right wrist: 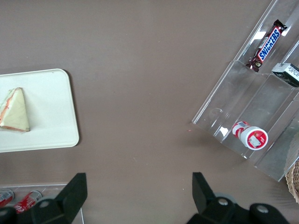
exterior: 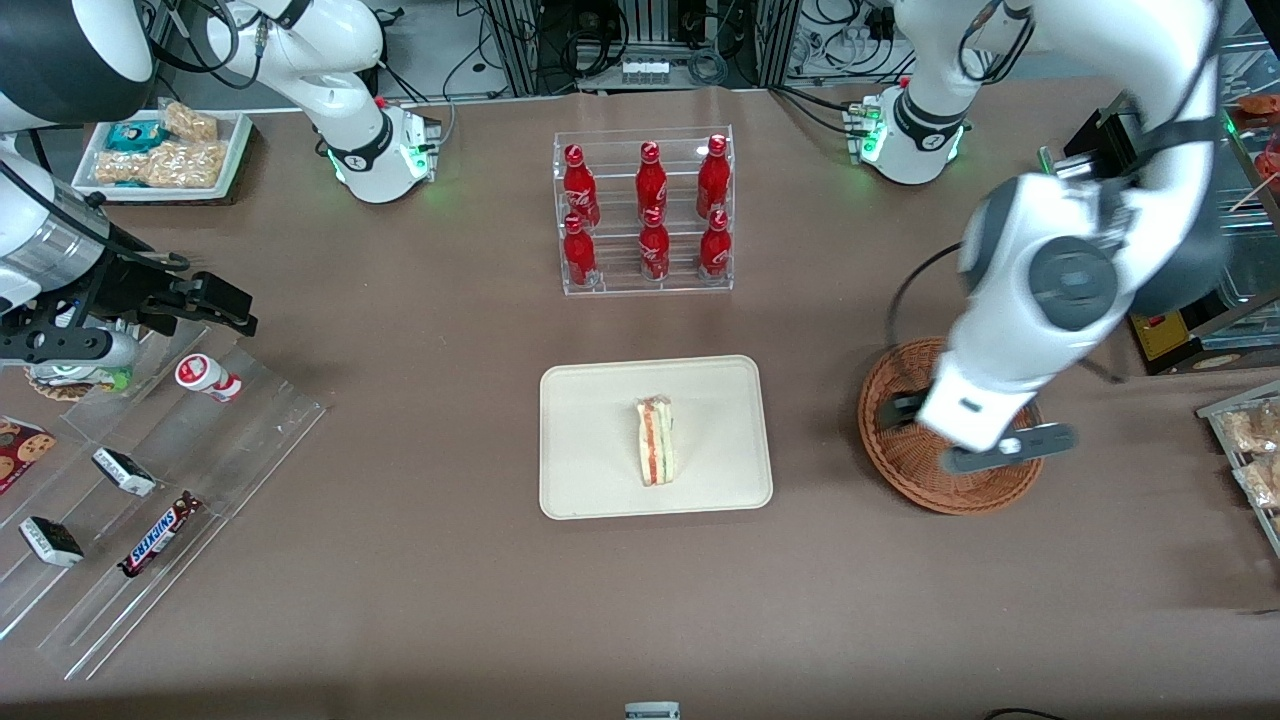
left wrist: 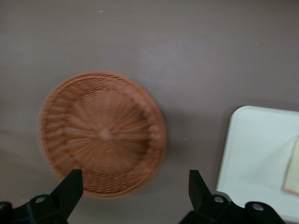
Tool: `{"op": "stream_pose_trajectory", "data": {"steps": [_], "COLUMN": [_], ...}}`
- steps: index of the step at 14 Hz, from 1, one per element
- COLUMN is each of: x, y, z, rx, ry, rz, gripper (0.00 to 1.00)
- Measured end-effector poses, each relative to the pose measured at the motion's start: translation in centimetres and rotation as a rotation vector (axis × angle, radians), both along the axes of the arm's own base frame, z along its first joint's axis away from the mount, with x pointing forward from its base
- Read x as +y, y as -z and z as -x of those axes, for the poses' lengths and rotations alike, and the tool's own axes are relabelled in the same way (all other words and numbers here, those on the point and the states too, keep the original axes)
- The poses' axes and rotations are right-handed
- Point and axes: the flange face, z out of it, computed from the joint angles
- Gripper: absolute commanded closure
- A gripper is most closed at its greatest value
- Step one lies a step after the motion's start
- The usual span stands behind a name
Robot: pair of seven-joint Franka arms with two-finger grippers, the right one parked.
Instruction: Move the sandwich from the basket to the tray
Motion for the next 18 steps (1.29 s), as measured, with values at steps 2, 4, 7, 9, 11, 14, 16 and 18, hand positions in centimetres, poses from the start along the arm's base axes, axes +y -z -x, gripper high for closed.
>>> {"op": "stream_pose_trajectory", "data": {"steps": [2,4,7,9,11,14,16,18], "x": [3.3,5.2,7.6,10.2,13.0,14.4,14.3,14.3], "y": [-1.6,-3.1,-5.7,-8.5,-11.4,-14.6,-15.7,-15.6], "z": [0.8,1.5,2.6,3.6,4.8,6.2,6.3,6.4], "rx": [0.029,0.045,0.047,0.029,-0.003,-0.041,-0.061,-0.047], "ry": [0.042,0.083,0.16,0.236,0.298,0.365,0.385,0.386], "rz": [0.003,0.006,0.014,0.037,0.048,0.052,0.048,0.053], "gripper": [0.0,0.0,0.0,0.0,0.0,0.0,0.0,0.0]}}
